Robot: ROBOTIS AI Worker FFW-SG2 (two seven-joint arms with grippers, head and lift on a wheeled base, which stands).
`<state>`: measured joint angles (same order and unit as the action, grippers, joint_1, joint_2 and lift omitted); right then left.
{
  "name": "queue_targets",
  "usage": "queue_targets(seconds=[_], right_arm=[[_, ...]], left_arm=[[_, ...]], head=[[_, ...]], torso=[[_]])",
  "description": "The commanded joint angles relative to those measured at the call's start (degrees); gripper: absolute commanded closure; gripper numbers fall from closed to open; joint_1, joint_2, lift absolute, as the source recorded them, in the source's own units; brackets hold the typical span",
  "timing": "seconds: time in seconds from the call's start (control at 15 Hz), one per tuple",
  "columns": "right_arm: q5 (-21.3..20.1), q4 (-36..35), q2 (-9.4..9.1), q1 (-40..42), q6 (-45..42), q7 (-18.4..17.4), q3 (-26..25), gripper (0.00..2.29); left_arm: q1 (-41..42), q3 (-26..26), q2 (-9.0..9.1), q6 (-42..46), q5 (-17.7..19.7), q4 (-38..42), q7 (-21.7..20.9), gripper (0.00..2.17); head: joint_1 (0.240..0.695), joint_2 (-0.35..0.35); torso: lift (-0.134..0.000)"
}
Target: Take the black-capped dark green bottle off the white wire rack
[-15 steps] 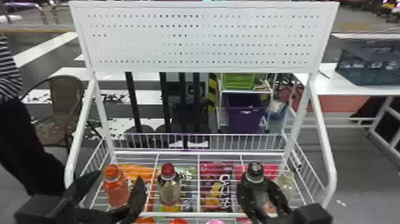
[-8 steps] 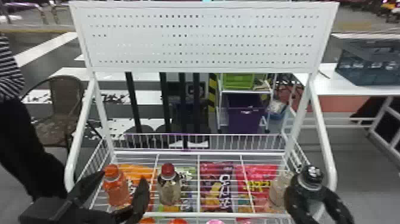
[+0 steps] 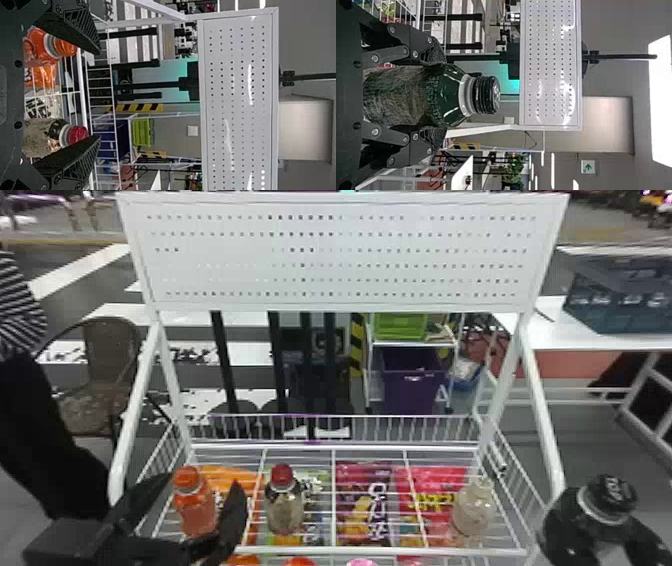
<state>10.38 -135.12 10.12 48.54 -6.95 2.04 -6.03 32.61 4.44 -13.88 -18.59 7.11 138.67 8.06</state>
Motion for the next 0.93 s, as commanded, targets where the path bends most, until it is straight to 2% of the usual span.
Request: queue_targets(seconds=[0.0,0.87], right_arm=[[0.34,-0.24,-0.37,0.15,0.05,0.07,-0.56,1.13],[0.17,-0.06,-0.72,-0.38,1.63,0.07,-0.56,1.13]], left_arm=[[-0.01,-0.04,-0.01,0.0,0.01,-0.07,0.03,0.14],[-0.27,-0.22,-0.01,0.0,0.09,-0.34,0.03,0.14]], head=[[0.499,0.0],[0.499,0.0]], torso=[[0.0],[0.0]])
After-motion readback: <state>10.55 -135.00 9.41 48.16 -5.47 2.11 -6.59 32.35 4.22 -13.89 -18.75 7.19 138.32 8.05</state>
